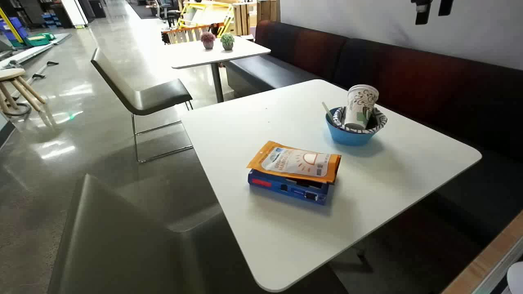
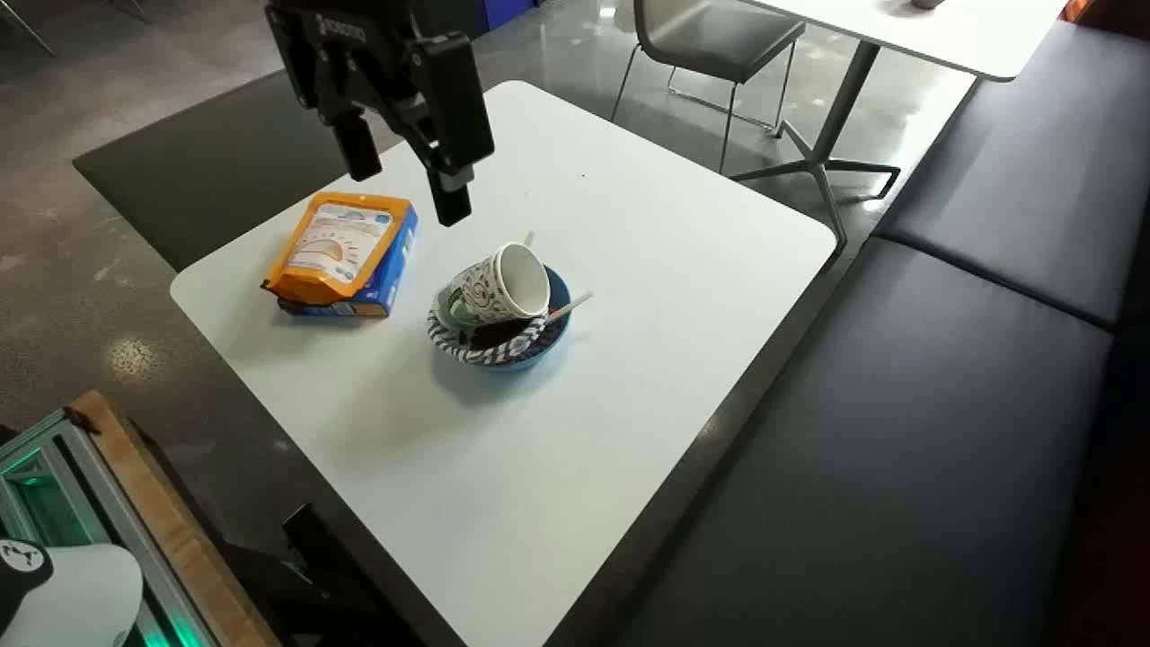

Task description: Put the orange packet and book upright

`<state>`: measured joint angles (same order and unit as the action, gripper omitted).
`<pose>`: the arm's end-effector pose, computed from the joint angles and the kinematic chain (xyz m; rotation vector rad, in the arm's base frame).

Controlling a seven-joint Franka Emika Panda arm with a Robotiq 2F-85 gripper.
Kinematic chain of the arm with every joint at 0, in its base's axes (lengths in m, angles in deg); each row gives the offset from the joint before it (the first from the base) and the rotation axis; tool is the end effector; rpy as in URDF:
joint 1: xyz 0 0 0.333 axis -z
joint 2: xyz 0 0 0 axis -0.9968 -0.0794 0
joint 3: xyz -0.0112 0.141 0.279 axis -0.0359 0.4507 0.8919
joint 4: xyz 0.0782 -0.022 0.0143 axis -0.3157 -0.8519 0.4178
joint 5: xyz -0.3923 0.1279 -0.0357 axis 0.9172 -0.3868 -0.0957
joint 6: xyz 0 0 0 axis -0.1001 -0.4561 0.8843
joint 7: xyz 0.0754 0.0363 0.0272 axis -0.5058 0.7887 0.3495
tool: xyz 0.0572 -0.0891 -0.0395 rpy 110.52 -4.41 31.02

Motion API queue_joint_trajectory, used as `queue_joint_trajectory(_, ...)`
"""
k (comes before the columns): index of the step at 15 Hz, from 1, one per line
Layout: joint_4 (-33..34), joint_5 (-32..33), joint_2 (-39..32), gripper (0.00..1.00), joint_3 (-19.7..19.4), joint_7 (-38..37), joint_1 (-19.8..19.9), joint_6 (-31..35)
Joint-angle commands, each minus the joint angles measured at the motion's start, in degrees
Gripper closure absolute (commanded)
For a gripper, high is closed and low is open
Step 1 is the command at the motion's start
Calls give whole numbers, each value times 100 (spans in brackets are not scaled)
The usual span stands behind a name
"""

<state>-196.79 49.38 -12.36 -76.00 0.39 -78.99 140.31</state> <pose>0.4675 -0.1463 0.4789 3.0076 0.0974 -0.2049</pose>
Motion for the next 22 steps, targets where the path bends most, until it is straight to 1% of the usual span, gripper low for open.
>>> queue_joint_trajectory(1,10,-1,-2,0,-4,0,-6,-13)
queue_joint_trajectory(7,10,-1,-2,0,-4,0,-6,-13)
queue_joint_trajectory(9,-139,-170,-1,0,157,-606,-87,245)
queue_joint_trajectory(11,-376,-206,-2,0,422,-1356,-196,481)
queue_joint_trajectory(12,-541,-202,-39,0,606,-1887,-266,658)
queue_joint_trajectory(13,-626,-308,-139,0,1092,-2303,143,812)
queue_joint_trajectory(15,-875,-368,-294,0,1713,-3248,388,1246)
queue_joint_trajectory(16,-948,-482,-416,0,1945,-3740,384,1487)
queue_joint_trajectory(19,-1005,-564,-830,0,2527,-5137,399,2073)
queue_joint_trajectory(22,-822,-423,-1266,0,3079,-6523,492,2234)
